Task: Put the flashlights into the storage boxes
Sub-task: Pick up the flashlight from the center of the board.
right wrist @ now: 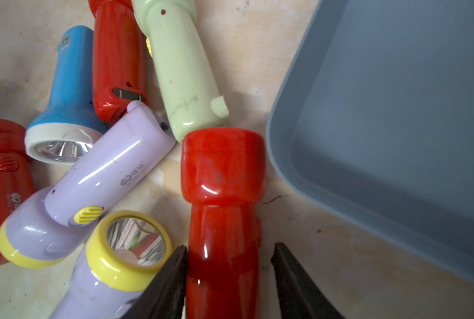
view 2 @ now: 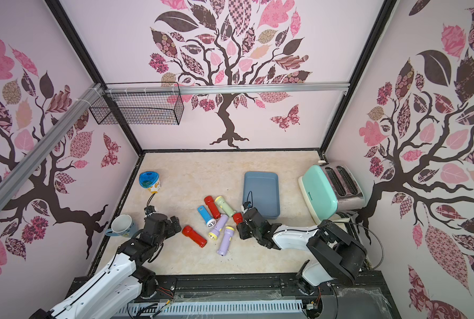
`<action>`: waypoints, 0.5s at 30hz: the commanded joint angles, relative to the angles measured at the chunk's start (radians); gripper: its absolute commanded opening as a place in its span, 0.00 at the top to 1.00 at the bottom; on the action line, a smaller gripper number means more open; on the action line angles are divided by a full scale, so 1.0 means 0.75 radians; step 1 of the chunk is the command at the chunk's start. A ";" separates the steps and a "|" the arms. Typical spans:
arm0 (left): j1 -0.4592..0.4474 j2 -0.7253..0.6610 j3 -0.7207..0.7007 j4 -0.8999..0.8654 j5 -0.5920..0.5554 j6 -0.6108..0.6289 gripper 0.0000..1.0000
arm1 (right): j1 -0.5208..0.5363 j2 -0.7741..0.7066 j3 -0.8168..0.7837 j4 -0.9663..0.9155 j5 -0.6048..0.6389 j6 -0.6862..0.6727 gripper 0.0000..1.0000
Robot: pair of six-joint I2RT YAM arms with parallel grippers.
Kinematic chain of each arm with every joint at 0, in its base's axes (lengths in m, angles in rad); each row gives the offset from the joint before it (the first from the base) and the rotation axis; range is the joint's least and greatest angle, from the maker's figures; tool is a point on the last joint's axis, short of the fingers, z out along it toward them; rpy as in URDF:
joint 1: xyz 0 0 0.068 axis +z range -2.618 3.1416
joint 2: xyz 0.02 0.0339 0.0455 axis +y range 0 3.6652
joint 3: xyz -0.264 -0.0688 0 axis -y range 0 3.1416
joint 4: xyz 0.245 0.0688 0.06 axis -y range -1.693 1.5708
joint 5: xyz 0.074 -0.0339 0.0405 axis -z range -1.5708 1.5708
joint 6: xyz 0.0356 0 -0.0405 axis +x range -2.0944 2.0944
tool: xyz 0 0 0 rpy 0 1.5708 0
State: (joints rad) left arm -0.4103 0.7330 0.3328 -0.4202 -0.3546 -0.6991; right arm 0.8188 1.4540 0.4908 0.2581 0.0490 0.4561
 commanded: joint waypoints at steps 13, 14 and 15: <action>0.007 -0.148 0.003 -0.018 -0.028 0.002 0.02 | 0.006 -0.031 0.005 -0.007 0.073 -0.007 0.57; 0.007 -0.161 -0.002 -0.019 -0.028 -0.001 0.02 | 0.007 -0.030 -0.003 0.000 0.079 -0.003 0.58; 0.007 -0.173 -0.008 -0.018 -0.029 -0.001 0.02 | 0.007 -0.027 -0.011 0.013 0.085 -0.004 0.58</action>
State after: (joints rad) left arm -0.4103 0.6266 0.3325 -0.4259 -0.3603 -0.6998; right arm 0.8192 1.4528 0.4885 0.2855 0.0757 0.4519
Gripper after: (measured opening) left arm 0.977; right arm 0.423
